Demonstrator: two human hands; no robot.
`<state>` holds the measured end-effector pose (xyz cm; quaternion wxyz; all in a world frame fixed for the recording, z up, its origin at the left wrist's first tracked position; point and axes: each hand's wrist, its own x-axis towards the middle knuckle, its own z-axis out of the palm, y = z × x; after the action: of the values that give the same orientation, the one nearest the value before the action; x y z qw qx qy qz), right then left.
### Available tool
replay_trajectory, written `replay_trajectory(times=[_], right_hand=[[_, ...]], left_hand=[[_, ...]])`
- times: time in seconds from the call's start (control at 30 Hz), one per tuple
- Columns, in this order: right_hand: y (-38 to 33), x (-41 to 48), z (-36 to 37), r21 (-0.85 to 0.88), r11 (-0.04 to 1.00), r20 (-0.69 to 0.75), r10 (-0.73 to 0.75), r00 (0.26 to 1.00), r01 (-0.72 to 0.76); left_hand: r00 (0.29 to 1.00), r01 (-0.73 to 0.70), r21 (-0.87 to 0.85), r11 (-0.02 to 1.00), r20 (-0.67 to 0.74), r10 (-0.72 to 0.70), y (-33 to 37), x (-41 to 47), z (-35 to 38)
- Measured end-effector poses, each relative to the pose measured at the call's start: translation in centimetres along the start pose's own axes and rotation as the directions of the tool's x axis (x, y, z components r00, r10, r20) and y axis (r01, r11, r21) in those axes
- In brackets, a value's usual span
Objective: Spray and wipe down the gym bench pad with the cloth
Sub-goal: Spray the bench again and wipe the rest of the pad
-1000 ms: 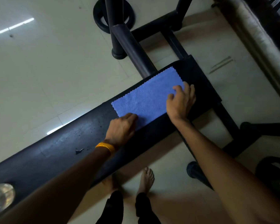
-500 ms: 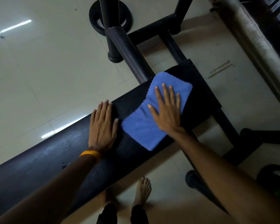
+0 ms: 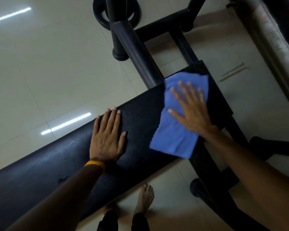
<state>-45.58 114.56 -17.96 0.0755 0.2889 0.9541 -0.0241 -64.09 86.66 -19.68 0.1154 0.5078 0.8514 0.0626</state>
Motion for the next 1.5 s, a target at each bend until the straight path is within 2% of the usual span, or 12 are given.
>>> replay_trajectory(times=[0.17, 0.3, 0.4, 0.47, 0.57, 0.67, 0.77, 0.9, 1.1, 1.33, 1.43, 1.5], right_hand=[[-3.5, 3.4, -0.1, 0.093, 0.877, -0.076, 0.479, 0.874, -0.472], [-11.3, -0.8, 0.6, 0.025, 1.0, -0.077, 0.003, 0.997, -0.001], [-8.8, -0.2, 0.2, 0.002, 0.943, -0.032, -0.332, 0.943, 0.333], [-4.8, 2.2, 0.0, -0.011, 0.956, -0.027, -0.292, 0.956, 0.292], [0.1, 4.4, -0.5, 0.028, 0.998, -0.038, 0.056, 0.998, -0.055], [-3.3, 2.3, -0.3, 0.0, 0.973, -0.066, 0.232, 0.971, -0.232], [-8.1, -3.3, 0.3, -0.034, 0.999, -0.041, -0.001, 0.999, -0.001], [-2.3, -2.3, 0.1, -0.04, 0.954, 0.01, -0.297, 0.955, 0.297], [-2.5, -1.6, -0.1, 0.02, 0.993, -0.021, 0.113, 0.993, -0.112], [-4.2, 1.0, 0.2, 0.157, 0.88, -0.031, 0.458, 0.888, -0.448], [-6.5, 1.1, 0.4, 0.123, 0.884, -0.068, 0.461, 0.885, -0.451], [-7.6, 0.0, 0.5, 0.072, 0.963, -0.083, 0.265, 0.961, -0.26]], left_hand=[[1.0, 0.0, -0.002, 1.0, -0.003, 0.0, -0.1, 0.1, 0.2], [1.0, -0.007, -0.02, 1.0, -0.027, 0.006, 0.0, 0.2, 0.2], [0.999, -0.011, -0.032, 0.999, -0.051, 0.01, 0.0, 0.2, 0.3], [0.999, -0.01, -0.024, 1.0, -0.05, 0.009, -0.1, 0.1, 0.3], [0.999, -0.005, -0.015, 1.0, -0.035, 0.005, -0.1, 0.1, 0.4], [0.999, -0.004, -0.025, 1.0, -0.032, 0.004, 0.0, 0.1, 0.3], [0.999, -0.003, -0.032, 0.999, -0.034, 0.002, 0.0, 0.1, 0.2], [1.0, -0.002, -0.027, 1.0, -0.032, 0.001, -0.2, 0.1, 0.2], [1.0, -0.001, -0.014, 1.0, -0.01, 0.001, -0.1, 0.0, 0.0], [1.0, -0.016, -0.036, 0.999, -0.008, 0.016, 0.2, 0.1, -0.5], [0.989, -0.14, -0.095, 0.986, -0.063, 0.135, 1.4, 2.0, -1.1], [0.971, -0.238, -0.145, 0.961, -0.077, 0.228, 3.1, 4.0, -0.9]])
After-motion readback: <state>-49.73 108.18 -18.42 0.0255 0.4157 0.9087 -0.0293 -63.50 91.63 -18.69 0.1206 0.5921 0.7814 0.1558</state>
